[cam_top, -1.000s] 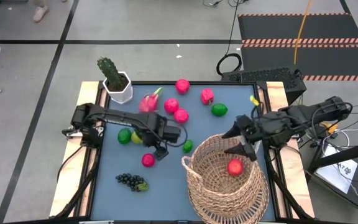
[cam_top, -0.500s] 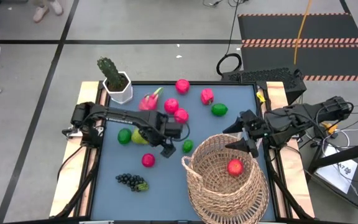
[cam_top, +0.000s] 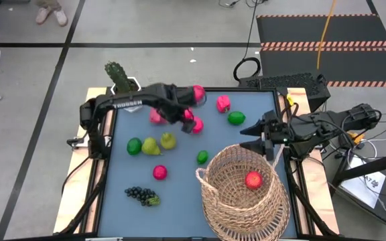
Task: Build produce basket
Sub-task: Put the red apple into the brown basket
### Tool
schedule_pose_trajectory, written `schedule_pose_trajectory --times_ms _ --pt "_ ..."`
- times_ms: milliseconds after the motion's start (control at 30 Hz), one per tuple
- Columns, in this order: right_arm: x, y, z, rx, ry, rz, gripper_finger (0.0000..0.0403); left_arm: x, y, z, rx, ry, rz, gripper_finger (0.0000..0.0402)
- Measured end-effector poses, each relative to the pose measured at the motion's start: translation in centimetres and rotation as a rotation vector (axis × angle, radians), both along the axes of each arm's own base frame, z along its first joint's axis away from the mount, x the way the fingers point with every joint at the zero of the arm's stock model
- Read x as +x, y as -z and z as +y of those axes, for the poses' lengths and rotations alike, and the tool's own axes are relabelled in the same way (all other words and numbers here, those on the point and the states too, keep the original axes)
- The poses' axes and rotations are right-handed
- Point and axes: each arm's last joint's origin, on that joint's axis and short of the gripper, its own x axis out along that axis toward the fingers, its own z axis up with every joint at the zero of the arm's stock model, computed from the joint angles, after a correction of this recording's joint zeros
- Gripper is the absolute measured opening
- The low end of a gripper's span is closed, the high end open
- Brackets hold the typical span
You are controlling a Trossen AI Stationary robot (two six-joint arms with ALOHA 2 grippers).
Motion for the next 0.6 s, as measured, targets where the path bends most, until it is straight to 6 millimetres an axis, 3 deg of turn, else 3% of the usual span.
schedule_pose_trajectory --times_ms 267,400,600 --pt "0.1 0.0 -0.4 -0.019 0.078 -0.006 0.0322 -1.2 0.1 6.1 0.061 -0.137 -0.094 0.0397" --pt "0.2 0.0 -0.8 -0.024 0.101 -0.006 0.0322 -0.8 0.5 7.5 0.136 -0.141 -0.128 0.0374" --pt "0.2 0.0 -1.2 -0.021 0.124 -0.007 0.0322 0.0 2.8 8.4 0.14 -0.13 -0.063 0.0318"
